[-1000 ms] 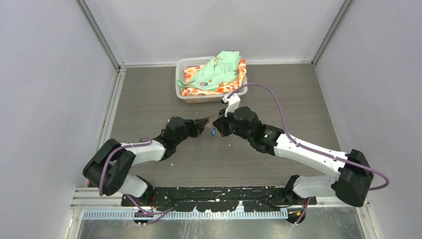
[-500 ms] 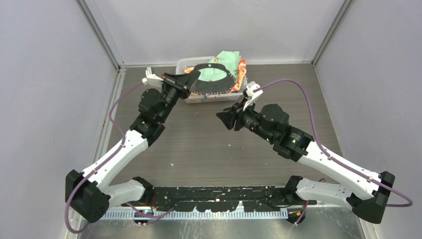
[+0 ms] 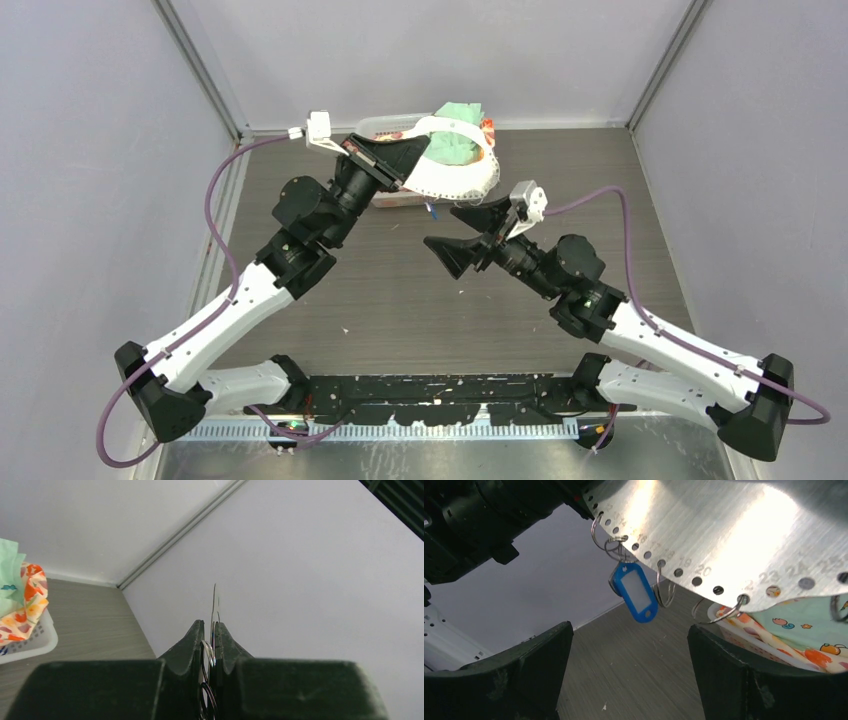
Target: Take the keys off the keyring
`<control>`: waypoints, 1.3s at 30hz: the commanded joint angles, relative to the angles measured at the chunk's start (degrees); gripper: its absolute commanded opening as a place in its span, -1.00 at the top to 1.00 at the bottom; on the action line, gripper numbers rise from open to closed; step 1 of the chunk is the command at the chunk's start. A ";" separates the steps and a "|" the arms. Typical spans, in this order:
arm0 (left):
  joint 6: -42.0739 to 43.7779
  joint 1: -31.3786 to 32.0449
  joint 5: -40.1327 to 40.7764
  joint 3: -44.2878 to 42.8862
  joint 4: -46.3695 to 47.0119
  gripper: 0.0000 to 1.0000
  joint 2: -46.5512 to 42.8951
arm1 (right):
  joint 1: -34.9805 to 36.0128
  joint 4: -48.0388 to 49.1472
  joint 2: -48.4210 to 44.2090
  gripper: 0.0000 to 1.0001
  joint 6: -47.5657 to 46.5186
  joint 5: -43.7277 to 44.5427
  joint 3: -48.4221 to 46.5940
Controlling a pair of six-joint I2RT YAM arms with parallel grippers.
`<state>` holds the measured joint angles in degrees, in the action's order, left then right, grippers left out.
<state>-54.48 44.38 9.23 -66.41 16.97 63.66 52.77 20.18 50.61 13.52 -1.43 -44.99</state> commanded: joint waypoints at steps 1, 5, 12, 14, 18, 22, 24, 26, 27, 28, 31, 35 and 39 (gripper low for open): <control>4.99 1.18 3.81 -1.51 4.74 0.99 0.01 | 0.13 19.53 0.24 -0.79 -1.50 -0.32 6.35; 5.47 2.20 4.62 -1.20 7.80 0.99 0.42 | 0.27 32.08 3.35 -0.79 -2.53 1.25 9.92; 5.70 3.40 6.93 -0.75 9.74 0.99 -0.04 | 2.73 49.91 11.43 -0.77 -5.71 7.02 13.31; 5.70 3.60 7.58 -0.69 9.83 0.99 -0.23 | 4.17 54.31 13.32 -0.75 -8.61 9.62 13.81; 5.36 3.86 8.01 -0.65 9.90 0.99 -0.31 | 6.23 59.79 16.54 -0.75 -11.91 13.28 13.32; 5.17 4.12 8.67 -0.65 9.91 0.99 -0.55 | 8.88 62.12 18.76 -0.71 -16.13 17.68 12.08; 5.17 4.22 8.94 -0.65 9.84 0.99 -0.64 | 9.54 62.17 19.14 -0.66 -16.87 18.89 11.52; 5.23 4.30 9.04 -0.65 9.71 0.99 -0.72 | 9.84 62.16 19.46 -0.58 -17.18 19.68 10.90; 5.26 4.31 9.12 -0.54 9.59 0.99 -0.77 | 9.97 62.17 19.61 -0.54 -17.21 20.26 10.58; 5.26 4.35 9.20 -0.41 9.57 0.99 -0.81 | 10.07 62.17 19.69 -0.52 -17.32 20.58 10.20; 5.26 4.40 9.70 0.02 9.57 0.99 -0.90 | 10.35 62.10 19.79 -0.50 -17.35 20.54 9.27; 5.17 4.40 9.75 0.10 9.79 0.99 -1.03 | 10.68 61.25 17.73 -0.52 -15.54 20.00 10.95; 5.25 4.40 9.43 -0.03 9.57 0.99 -1.55 | 10.71 53.68 11.27 -0.57 -11.63 19.18 13.79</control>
<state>-50.00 48.45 17.56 -65.95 22.04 64.58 63.09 76.86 68.55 -1.28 17.34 -32.67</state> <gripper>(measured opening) 0.087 0.774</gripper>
